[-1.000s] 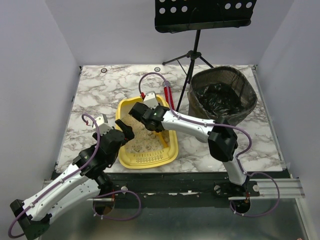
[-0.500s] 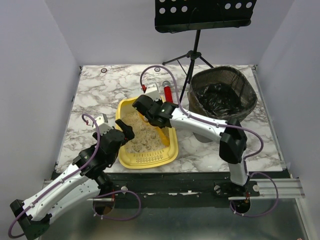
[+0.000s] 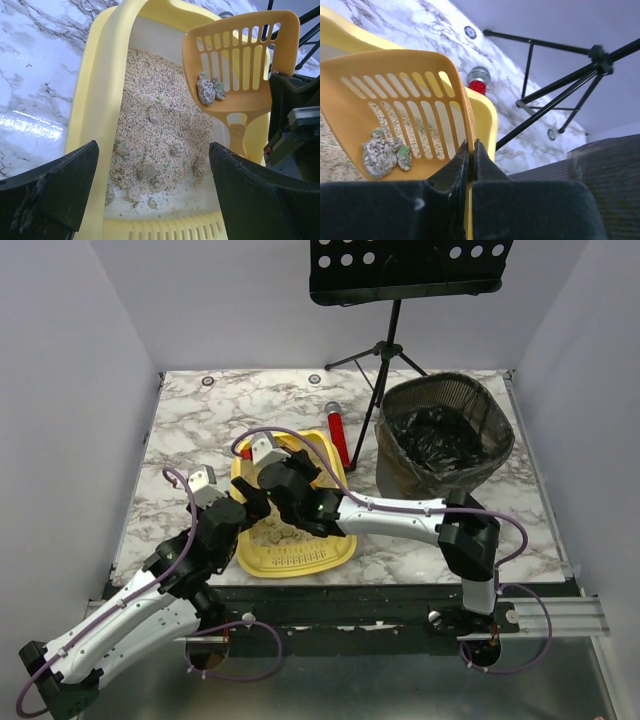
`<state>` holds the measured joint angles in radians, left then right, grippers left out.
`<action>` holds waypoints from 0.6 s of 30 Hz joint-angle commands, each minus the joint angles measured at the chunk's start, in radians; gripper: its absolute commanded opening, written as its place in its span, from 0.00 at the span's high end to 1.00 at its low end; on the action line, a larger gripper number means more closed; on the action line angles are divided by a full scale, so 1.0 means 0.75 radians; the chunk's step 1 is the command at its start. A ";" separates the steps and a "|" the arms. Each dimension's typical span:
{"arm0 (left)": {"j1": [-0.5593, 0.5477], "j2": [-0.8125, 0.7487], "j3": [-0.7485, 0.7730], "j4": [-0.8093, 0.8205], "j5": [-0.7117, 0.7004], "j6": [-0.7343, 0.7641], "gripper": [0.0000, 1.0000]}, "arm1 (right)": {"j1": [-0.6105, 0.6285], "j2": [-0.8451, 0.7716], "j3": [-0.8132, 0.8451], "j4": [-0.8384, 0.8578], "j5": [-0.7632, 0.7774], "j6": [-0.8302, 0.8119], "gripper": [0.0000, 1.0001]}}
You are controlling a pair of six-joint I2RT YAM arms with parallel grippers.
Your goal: Clean the litter box
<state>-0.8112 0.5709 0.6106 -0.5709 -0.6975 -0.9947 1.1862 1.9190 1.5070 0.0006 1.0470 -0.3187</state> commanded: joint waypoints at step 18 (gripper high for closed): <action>0.006 -0.250 -0.016 -0.153 -0.060 -0.112 0.01 | 0.100 0.258 -0.252 2.204 -0.032 -2.124 0.99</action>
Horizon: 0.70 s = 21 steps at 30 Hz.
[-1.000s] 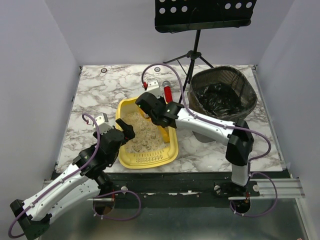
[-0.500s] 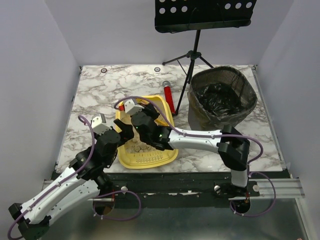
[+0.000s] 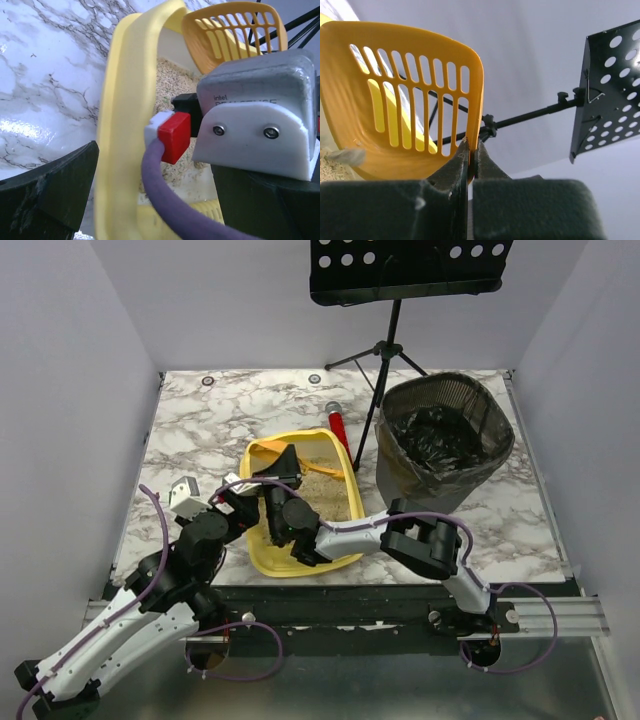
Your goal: Clean the litter box
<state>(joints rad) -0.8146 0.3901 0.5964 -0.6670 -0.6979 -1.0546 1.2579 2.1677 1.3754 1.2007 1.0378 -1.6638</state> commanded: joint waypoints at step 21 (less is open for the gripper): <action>0.010 -0.017 0.017 0.075 -0.027 0.030 0.01 | -0.059 -0.624 0.118 -1.847 -0.522 2.126 0.99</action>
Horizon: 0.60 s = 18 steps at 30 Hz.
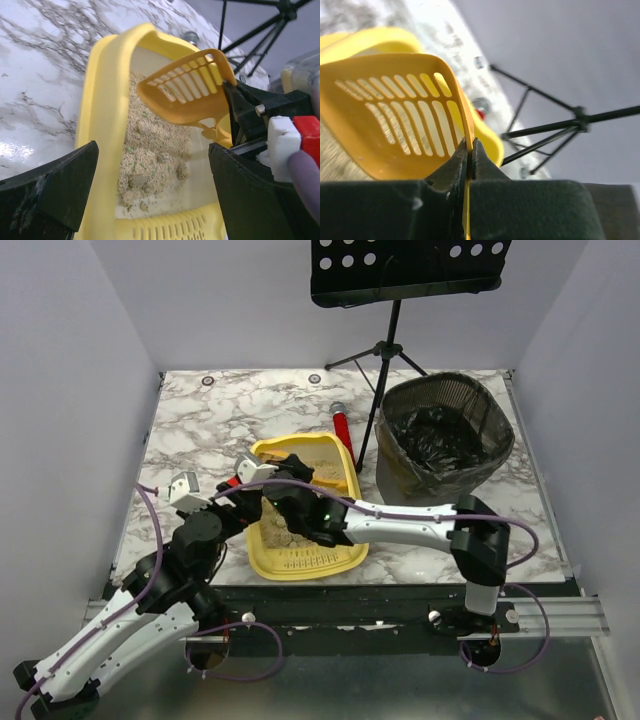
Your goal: Clean the litter box
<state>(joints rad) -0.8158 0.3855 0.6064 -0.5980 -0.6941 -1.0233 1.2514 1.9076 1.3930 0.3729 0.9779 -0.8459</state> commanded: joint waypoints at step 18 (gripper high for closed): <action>0.014 0.130 -0.050 0.425 0.050 0.229 0.01 | -0.243 -0.410 0.186 -0.931 -0.702 1.414 0.99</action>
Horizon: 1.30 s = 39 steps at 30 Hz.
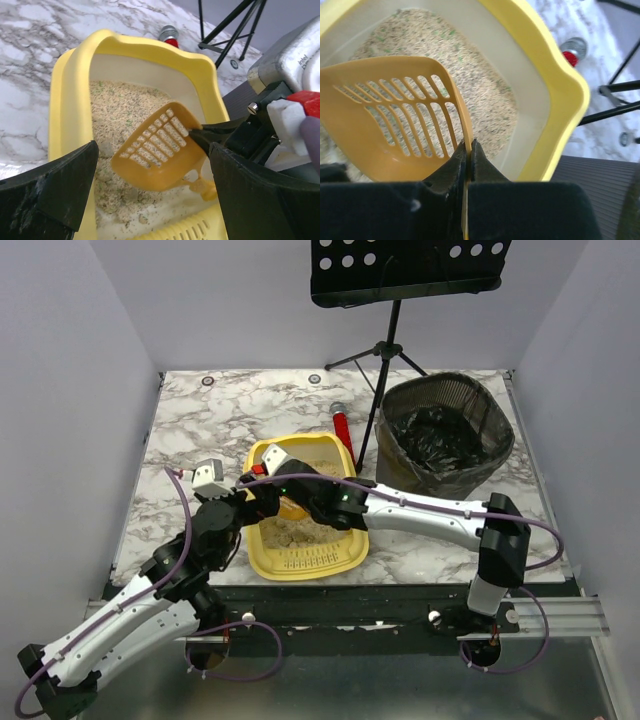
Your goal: Clean the litter box
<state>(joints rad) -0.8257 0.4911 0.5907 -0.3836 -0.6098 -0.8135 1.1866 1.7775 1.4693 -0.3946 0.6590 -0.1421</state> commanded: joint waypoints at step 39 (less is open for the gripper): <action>0.029 -0.013 0.016 0.213 0.062 -0.002 0.01 | -0.404 -0.247 0.224 0.033 -0.570 0.497 0.99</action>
<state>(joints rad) -0.8055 0.4442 0.5507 -0.3130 -0.5880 -0.8444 0.8814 1.6276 1.7065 -0.3668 0.3843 0.3004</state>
